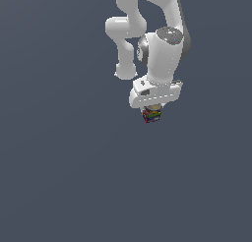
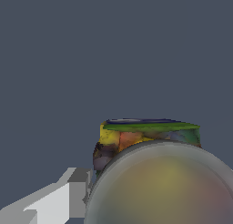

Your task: Pick up the object and move it to a goal position.

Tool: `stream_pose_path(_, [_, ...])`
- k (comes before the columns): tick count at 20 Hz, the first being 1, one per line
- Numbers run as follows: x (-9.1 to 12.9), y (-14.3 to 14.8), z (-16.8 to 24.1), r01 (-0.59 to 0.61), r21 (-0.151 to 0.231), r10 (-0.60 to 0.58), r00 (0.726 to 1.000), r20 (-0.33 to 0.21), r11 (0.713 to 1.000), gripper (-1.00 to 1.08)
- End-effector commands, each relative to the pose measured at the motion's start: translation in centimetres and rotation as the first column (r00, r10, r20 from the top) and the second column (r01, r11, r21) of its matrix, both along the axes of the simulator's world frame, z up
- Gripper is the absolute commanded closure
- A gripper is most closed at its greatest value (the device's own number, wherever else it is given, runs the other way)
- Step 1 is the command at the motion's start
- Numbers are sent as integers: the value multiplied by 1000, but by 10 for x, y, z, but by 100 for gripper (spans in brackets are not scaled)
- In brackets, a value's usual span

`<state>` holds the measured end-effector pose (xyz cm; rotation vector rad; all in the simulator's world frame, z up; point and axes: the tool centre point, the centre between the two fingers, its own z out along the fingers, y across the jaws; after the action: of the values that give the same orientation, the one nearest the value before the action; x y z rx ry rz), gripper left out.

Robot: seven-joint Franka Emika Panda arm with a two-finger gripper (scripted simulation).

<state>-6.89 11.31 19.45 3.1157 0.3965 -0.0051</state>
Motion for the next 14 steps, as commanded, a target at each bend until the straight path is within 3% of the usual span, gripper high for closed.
stream_pose_path(1, [0,7,29,0,0,0,1000,3,1000,108])
stream_pose_path(14, [1,40,164,0,1,0,1000,3,1000,108])
